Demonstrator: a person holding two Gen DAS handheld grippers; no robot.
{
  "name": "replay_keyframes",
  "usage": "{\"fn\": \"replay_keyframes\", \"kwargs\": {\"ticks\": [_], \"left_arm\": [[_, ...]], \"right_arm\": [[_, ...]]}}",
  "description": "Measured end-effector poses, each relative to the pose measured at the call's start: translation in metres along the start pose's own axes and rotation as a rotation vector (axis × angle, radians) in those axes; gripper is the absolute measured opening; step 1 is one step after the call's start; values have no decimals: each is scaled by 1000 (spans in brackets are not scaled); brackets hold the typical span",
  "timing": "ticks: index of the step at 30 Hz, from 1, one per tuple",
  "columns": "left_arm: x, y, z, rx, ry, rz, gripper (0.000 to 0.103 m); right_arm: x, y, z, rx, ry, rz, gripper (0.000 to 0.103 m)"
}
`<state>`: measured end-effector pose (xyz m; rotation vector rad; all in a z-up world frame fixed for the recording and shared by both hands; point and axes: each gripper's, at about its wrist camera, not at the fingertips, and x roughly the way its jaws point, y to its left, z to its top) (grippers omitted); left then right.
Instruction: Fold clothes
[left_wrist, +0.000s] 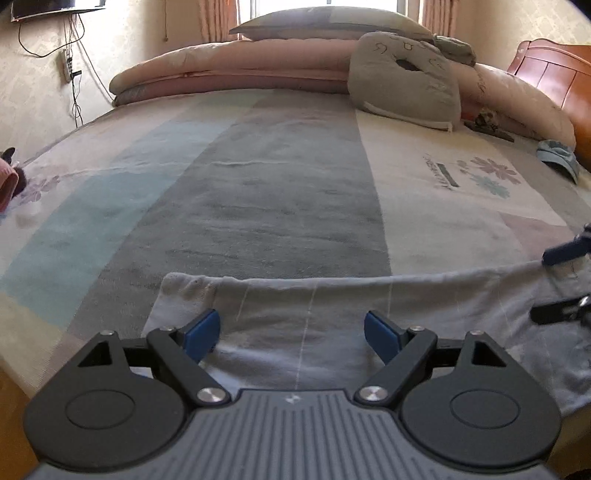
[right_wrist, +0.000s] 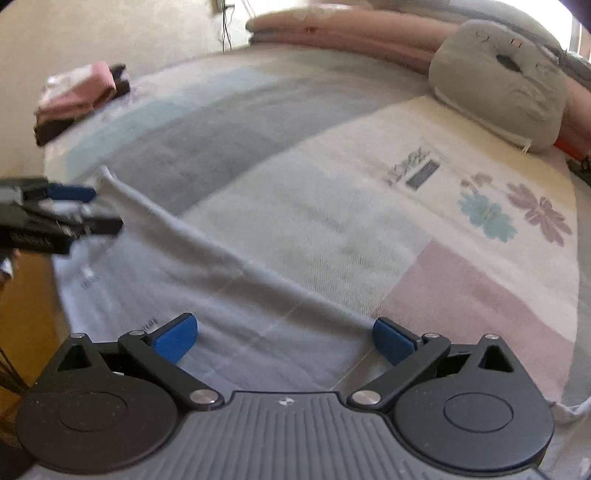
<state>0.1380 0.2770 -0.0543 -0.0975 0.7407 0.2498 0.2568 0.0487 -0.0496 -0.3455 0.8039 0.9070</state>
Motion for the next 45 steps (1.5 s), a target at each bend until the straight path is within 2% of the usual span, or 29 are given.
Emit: {"fn": "replay_keyframes", "kwargs": {"ticks": [4, 7, 10, 13, 16, 19, 21, 33, 35, 38, 41, 43, 45], "left_arm": [[-5, -13, 17, 39, -5, -32, 86], [0, -39, 32, 78, -8, -98, 86], [5, -79, 43, 135, -13, -184, 86], [4, -129, 51, 183, -9, -270, 86], [2, -180, 51, 218, 23, -378, 87], [4, -232, 47, 256, 65, -429, 87], [6, -256, 40, 268, 79, -444, 87], [20, -284, 36, 222, 153, -333, 90], [23, -289, 35, 214, 165, -314, 90], [27, -309, 43, 177, 164, -398, 90], [31, -325, 46, 144, 167, -463, 90], [35, -327, 43, 114, 176, -484, 90], [40, -323, 38, 102, 167, -430, 90]], "right_arm": [[-40, -22, -15, 66, -45, -45, 103], [-76, -58, -42, 172, -59, -140, 103], [-117, -99, -81, 248, -65, -267, 103], [-142, -137, -116, 251, -27, -386, 103], [-157, -174, -142, 217, -11, -435, 103], [-166, -208, -162, 233, -38, -409, 103], [-163, -219, -172, 210, -32, -353, 103], [-203, -244, -233, 211, -23, -277, 103], [-205, -252, -222, 227, -82, -261, 103], [-197, -262, -192, 223, -200, -202, 103], [-168, -270, -160, 221, -227, -179, 103], [-149, -271, -145, 215, -222, -124, 103], [-131, -270, -137, 208, -187, -69, 103]]}}
